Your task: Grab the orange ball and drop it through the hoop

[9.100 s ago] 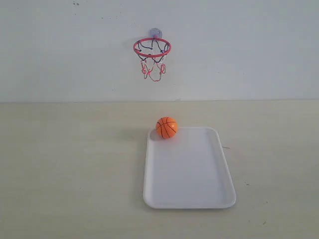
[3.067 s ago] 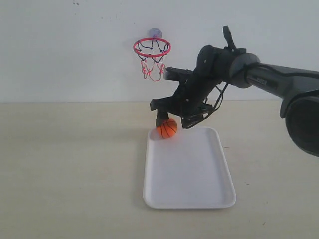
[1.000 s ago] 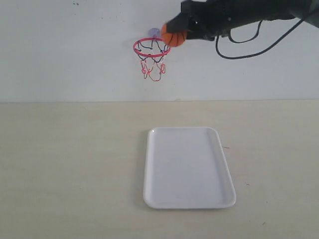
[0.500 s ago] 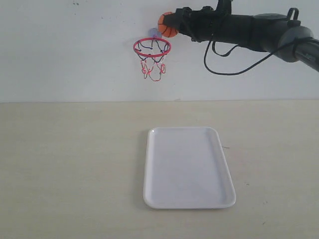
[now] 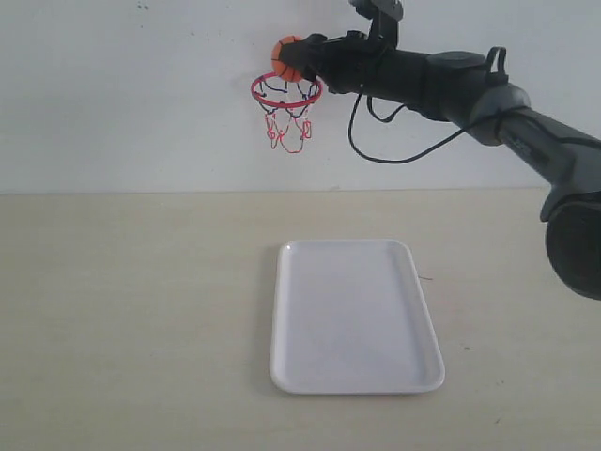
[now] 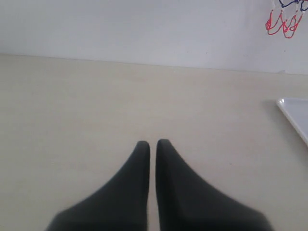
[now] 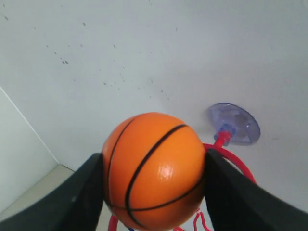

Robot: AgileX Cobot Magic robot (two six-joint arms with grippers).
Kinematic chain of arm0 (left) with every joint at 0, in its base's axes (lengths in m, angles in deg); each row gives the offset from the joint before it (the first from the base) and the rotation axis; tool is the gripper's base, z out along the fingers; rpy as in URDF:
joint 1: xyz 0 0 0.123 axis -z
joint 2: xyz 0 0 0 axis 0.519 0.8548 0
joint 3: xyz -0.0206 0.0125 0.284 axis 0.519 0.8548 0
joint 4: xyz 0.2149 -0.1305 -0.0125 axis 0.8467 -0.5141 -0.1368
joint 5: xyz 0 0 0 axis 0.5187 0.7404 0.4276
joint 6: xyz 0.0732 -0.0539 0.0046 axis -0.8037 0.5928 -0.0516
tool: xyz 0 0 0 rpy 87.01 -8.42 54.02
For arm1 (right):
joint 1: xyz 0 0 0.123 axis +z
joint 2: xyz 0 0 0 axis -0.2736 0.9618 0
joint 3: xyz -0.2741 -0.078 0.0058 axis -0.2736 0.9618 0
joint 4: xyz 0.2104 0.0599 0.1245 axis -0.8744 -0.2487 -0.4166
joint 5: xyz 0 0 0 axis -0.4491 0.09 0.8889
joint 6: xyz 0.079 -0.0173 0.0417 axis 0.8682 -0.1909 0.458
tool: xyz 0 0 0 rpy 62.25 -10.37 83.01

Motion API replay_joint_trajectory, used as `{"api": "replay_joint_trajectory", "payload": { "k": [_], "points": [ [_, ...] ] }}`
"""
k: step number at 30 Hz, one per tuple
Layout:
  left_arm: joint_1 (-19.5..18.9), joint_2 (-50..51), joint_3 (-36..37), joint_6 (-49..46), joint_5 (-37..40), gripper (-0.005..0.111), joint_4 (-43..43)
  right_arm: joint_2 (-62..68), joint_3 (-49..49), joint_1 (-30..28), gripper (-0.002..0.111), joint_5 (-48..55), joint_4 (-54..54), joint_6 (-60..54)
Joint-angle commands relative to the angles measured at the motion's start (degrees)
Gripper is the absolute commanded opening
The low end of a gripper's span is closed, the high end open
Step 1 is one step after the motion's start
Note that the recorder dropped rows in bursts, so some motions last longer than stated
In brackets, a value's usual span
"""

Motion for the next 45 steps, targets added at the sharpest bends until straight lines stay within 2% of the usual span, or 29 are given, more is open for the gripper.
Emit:
{"api": "replay_joint_trajectory", "payload": {
  "k": [1,5,18,20,22,25,26,27,28,29,30,31,37,42,45],
  "points": [
    [-0.15,-0.11,0.23,0.39,-0.45,0.004,-0.2,-0.39,-0.82,1.15,0.0,-3.59,-0.19,-0.29],
    [-0.15,-0.11,0.23,0.39,-0.45,0.004,-0.2,-0.39,-0.82,1.75,0.0,-7.13,-0.19,1.33],
    [-0.15,-0.11,0.23,0.39,-0.45,0.004,-0.2,-0.39,-0.82,1.98,0.002,-5.29,3.53,1.92],
    [-0.15,-0.11,0.23,0.39,-0.45,0.004,-0.2,-0.39,-0.82,1.98,0.01,-5.74,3.53,2.95],
    [-0.15,-0.11,0.23,0.39,-0.45,0.004,-0.2,-0.39,-0.82,1.98,0.027,-6.2,3.63,3.72],
    [-0.15,-0.11,0.23,0.39,-0.45,0.004,-0.2,-0.39,-0.82,1.98,0.061,-8.13,3.63,6.71],
    [-0.15,-0.11,0.23,0.39,-0.45,0.004,-0.2,-0.39,-0.82,1.98,0.069,-8.83,3.63,7.6],
    [-0.15,-0.11,0.23,0.39,-0.45,0.004,-0.2,-0.39,-0.82,1.98,0.07,-8.41,3.63,9.35],
    [-0.15,-0.11,0.23,0.39,-0.45,0.004,-0.2,-0.39,-0.82,1.98,0.065,-8.07,3.63,10.61],
    [-0.15,-0.11,0.23,0.39,-0.45,0.004,-0.2,-0.39,-0.82,1.98,0.043,-7.98,3.63,13.66],
    [-0.15,-0.11,0.23,0.39,-0.45,0.004,-0.2,-0.39,-0.82,1.98,0.027,-7.83,3.63,14.69],
    [-0.15,-0.11,0.23,0.39,-0.45,0.004,-0.2,-0.39,-0.82,1.87,0.0,-6.45,4.62,14.7],
    [-0.15,-0.11,0.23,0.39,-0.45,0.004,-0.2,-2.48,-0.82,-2.23,0.0,-0.38,5.99,14.63],
    [-0.15,-0.11,0.23,0.39,-0.45,0.004,-0.2,-4.96,-0.82,-10.71,0.0,17.81,7.35,19.63],
    [-0.15,-0.11,0.23,0.39,-0.45,0.004,-0.2,-6.02,-0.82,-14.23,0.0,26.03,12.69,24.66]
  ]
}}
